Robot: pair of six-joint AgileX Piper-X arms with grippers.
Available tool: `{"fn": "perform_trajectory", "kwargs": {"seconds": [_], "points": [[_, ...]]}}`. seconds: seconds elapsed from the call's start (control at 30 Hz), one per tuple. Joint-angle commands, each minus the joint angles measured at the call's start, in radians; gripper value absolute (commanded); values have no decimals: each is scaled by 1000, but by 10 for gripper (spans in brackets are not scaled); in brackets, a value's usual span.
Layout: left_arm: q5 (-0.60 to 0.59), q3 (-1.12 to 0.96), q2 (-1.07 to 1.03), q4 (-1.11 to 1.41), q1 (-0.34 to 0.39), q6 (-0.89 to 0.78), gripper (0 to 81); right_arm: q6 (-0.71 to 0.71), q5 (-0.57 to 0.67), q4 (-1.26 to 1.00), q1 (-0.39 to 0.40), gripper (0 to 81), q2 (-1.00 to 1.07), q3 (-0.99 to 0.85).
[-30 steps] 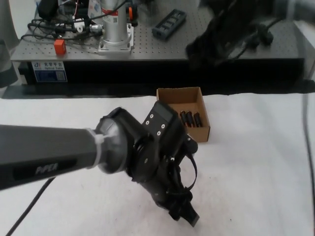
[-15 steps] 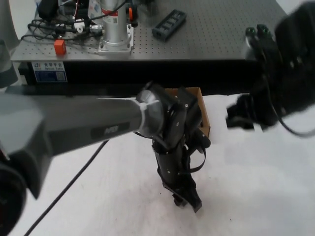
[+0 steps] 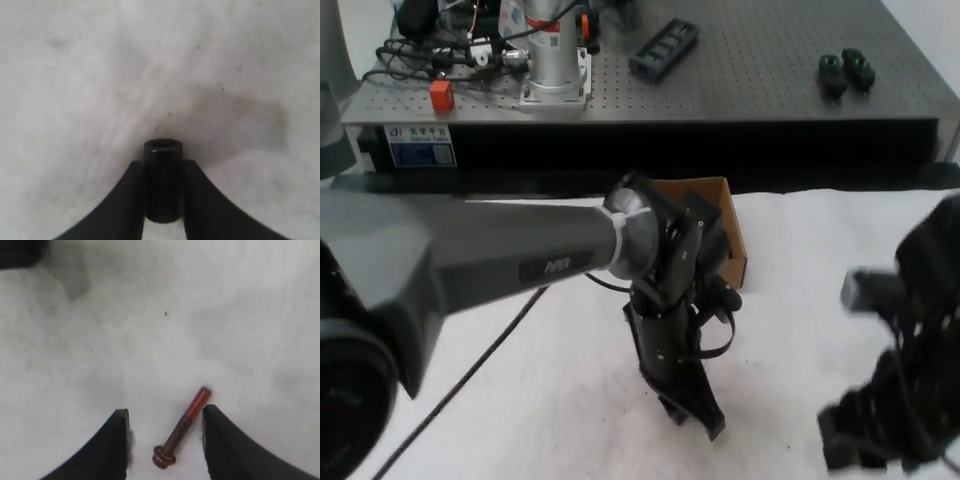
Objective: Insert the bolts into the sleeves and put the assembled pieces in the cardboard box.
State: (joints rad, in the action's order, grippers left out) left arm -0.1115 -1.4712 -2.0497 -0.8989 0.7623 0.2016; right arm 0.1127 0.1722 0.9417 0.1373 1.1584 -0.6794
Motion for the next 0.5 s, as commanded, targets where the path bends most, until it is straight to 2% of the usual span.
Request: {"fn": "perform_trajectory", "kwargs": {"seconds": [0.0, 0.17, 0.27, 0.33, 0.47], "points": [[20, 36, 87, -28, -36, -36, 7, 56, -5, 13, 35, 342, 34, 59], [7, 248, 319, 47, -133, -117, 7, 121, -14, -90, 41, 340, 57, 148], [-7, 363, 449, 93, -175, -122, 7, 143, 0, -124, 41, 302, 73, 178], [-9, 417, 513, 118, -191, -141, 7, 152, 5, -131, 41, 270, 97, 190], [-24, 487, 606, 145, -193, -143, 7, 157, 25, -205, 41, 265, 148, 193]]}}
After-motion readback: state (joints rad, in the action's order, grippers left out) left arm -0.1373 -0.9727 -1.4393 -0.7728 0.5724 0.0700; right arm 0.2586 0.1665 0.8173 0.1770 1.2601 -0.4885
